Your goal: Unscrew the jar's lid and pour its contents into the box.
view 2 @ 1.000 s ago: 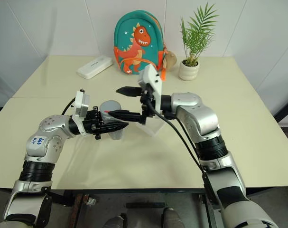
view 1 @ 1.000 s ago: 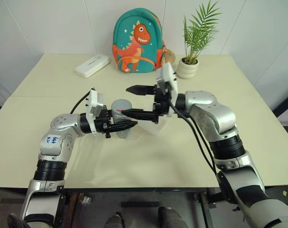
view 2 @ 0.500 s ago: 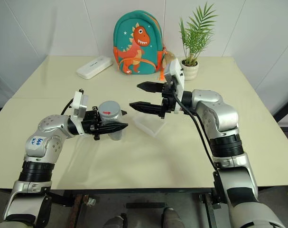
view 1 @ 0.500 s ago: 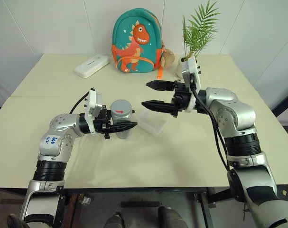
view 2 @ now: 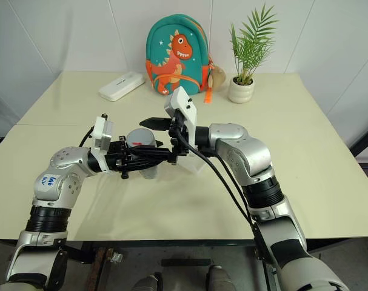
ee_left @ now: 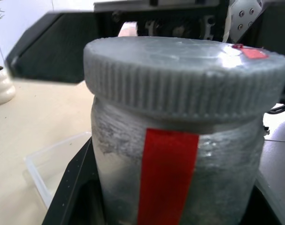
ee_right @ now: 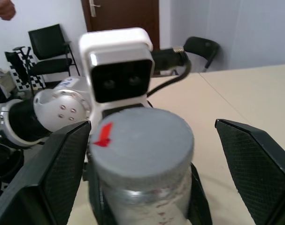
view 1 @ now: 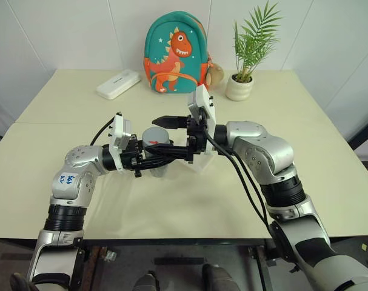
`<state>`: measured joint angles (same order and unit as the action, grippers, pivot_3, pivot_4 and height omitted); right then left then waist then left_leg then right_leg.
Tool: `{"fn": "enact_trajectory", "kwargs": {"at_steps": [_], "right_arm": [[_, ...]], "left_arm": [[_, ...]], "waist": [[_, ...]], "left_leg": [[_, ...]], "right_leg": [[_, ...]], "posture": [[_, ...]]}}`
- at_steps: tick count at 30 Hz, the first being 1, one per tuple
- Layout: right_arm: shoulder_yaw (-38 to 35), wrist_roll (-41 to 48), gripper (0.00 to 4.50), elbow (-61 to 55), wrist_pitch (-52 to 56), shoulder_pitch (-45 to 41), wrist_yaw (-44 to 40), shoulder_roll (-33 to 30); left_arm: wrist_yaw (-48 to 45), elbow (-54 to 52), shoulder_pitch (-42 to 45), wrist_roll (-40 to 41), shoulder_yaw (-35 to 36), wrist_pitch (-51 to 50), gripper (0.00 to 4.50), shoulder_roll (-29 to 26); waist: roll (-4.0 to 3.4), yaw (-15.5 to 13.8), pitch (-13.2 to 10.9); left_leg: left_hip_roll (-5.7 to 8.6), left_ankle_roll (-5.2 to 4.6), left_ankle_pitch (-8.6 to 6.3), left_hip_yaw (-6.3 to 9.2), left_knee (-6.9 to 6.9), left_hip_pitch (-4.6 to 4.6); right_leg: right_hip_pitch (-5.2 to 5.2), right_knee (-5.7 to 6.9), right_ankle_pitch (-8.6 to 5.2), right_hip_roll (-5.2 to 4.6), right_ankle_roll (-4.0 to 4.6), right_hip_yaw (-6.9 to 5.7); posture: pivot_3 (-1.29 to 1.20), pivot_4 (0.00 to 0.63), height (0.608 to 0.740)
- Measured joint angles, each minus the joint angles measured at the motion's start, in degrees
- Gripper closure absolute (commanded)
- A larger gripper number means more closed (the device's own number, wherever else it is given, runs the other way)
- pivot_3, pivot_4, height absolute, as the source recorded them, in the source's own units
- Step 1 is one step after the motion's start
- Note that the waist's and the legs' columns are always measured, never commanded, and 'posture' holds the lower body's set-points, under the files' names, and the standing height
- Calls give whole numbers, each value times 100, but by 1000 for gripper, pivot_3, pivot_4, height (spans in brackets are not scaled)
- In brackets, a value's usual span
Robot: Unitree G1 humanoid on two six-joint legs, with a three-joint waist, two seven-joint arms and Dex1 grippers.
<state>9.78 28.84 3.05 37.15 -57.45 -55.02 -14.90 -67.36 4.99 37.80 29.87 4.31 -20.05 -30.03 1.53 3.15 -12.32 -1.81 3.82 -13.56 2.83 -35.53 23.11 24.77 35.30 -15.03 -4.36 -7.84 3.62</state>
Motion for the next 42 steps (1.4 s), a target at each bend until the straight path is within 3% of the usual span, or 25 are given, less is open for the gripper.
{"fn": "enact_trajectory", "kwargs": {"at_steps": [14,20,25,31,35,42], "right_arm": [[0,-78,46,622,-372,-280,-278,-10],[-9,30,46,697,-459,-298,-537,-443],[-764,-204,46,1409,-498,-267,-291,-1304],[-876,-283,46,1575,-555,-264,-407,-1471],[-963,-120,46,1329,-333,-236,-526,-1420],[-648,244,46,127,303,49,-317,-697]], "left_arm": [[209,51,53,-2,32,-30,2499,78],[311,79,58,-6,30,-53,2499,77],[108,-20,-15,17,85,-20,2499,49],[88,-30,-20,17,76,-20,2499,70],[86,-30,-27,17,77,-20,2499,68],[84,-33,-29,17,77,-20,2499,67]], "waist": [[0,0,0],[0,3,0],[0,-83,0],[-1,14,-1],[-1,12,-1],[-1,6,-1]], "left_leg": [[0,0,0,0,-5,-1],[0,0,0,0,-6,0],[4,-1,0,0,-11,0],[2,-1,-1,0,-4,-1],[2,-1,-1,0,-8,0],[2,-1,0,1,-16,0]], "right_leg": [[-1,5,0,0,0,0],[0,6,0,0,0,0],[-8,-4,1,-1,0,0],[-1,0,0,0,0,2],[-2,2,0,0,0,2],[-2,13,0,0,0,2]], "posture": [[0,150,740],[0,150,740],[0,150,740],[0,150,740],[0,150,740],[0,150,740]]}}
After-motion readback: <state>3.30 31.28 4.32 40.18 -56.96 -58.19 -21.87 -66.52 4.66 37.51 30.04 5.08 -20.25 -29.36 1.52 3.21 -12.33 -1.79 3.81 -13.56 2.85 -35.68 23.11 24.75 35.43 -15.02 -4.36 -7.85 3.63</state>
